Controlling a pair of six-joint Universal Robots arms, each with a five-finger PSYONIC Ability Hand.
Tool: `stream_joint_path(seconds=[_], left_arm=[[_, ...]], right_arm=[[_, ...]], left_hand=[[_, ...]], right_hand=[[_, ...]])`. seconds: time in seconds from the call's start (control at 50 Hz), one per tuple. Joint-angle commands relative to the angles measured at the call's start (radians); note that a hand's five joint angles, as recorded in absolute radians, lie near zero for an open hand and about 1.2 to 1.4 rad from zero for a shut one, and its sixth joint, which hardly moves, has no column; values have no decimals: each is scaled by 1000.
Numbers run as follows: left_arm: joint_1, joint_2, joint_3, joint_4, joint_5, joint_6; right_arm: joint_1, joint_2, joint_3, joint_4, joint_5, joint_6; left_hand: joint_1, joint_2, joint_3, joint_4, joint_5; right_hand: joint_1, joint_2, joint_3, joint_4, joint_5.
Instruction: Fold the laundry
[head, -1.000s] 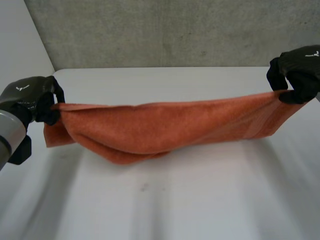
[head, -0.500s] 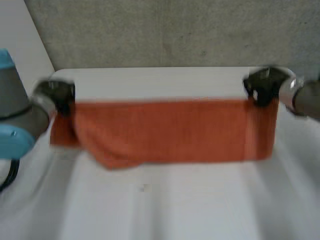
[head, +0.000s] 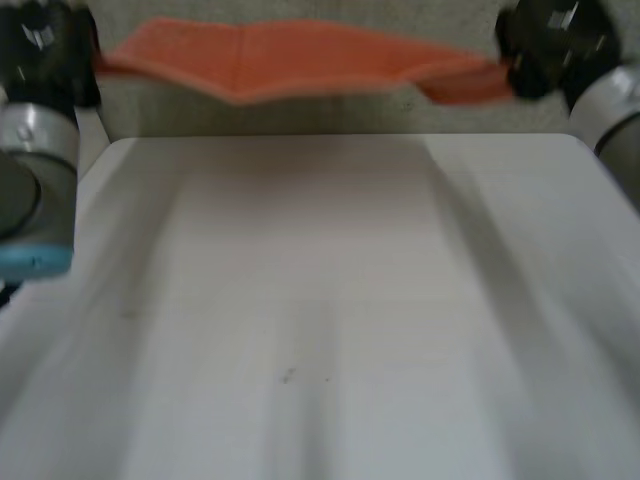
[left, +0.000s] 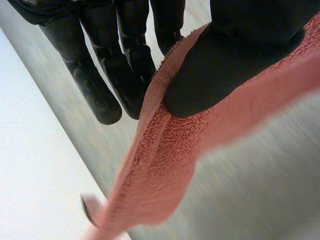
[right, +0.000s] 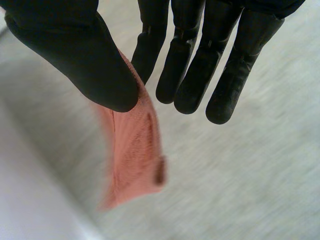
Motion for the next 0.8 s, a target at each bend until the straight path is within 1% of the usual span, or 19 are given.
stream_joint_path(seconds=[0.02, 0.1, 0.18, 0.3, 0.32, 0.34, 0.36, 0.44, 0.46, 0.48, 0.5, 0.52, 0.54, 0.58, 0.6, 0.64, 0.8], left_arm=[[14, -51, -245, -30, 7, 1], [11, -110, -294, -32, 4, 13], [13, -182, -325, -47, 3, 13], [16, -199, -345, -56, 4, 14], [16, -201, -348, -59, 4, 14], [16, -201, -348, -59, 4, 14], [16, -204, -351, -62, 4, 22], [17, -204, -351, -84, 3, 51], [19, -204, -351, -97, 1, 68], [19, -204, -351, -104, 1, 83], [19, -204, -351, -104, 1, 83], [19, -204, -351, -107, 0, 97], [19, -204, -351, -107, 0, 97], [24, -205, -353, -107, 0, 116], [24, -205, -353, -107, 0, 116], [28, -205, -354, -107, 0, 120], [79, -199, -373, -108, -2, 120]], right_arm=[[1, 11, 249, 15, -37, -5], [1, 52, 373, 14, -43, -11], [-4, 82, 427, 14, -43, -42], [-6, 80, 473, 15, -33, -88], [-9, 79, 477, 15, -32, -90], [-9, 79, 477, 15, -32, -90], [-10, 79, 478, 17, -32, -87], [-33, 77, 487, 17, -32, -88], [-53, 74, 496, 17, -32, -88], [-67, 70, 504, 18, -32, -88], [-67, 69, 504, 18, -32, -88], [-78, 60, 512, 18, -32, -88], [-82, 54, 518, 26, -33, -91], [-87, 48, 524, 38, -36, -91], [-94, 46, 529, 53, -40, -93], [-105, 46, 535, 67, -43, -96], [-159, 22, 576, 78, -55, -143]], left_hand=[[224, 178, 180, 179, 184], [224, 178, 180, 179, 184], [224, 178, 180, 179, 184], [224, 178, 180, 179, 184], [152, 106, 107, 107, 112], [151, 105, 107, 106, 111], [55, 9, 11, 11, 15], [51, 5, 7, 7, 11], [16, -30, -28, -28, -24], [-86, -132, -130, -130, -126], [-87, -133, -131, -131, -127], [-197, -243, -242, -242, -237], [-198, -244, -243, -243, -238], [-368, -414, -412, -412, -408], [-369, -414, -413, -413, -409], [-451, -496, -495, -495, -491], [-442, -488, -486, -487, -482]], right_hand=[[396, 219, 212, 207, 233], [396, 219, 212, 207, 233], [396, 219, 212, 207, 233], [396, 219, 212, 207, 233], [396, 219, 212, 207, 233], [396, 219, 212, 207, 233], [396, 219, 212, 207, 233], [396, 219, 212, 207, 233], [396, 219, 212, 207, 233], [396, 219, 212, 207, 233], [396, 219, 212, 207, 233], [396, 219, 212, 207, 233], [396, 219, 212, 207, 233], [396, 219, 212, 207, 233], [396, 219, 212, 207, 233], [396, 219, 212, 207, 233], [396, 219, 212, 207, 233]])
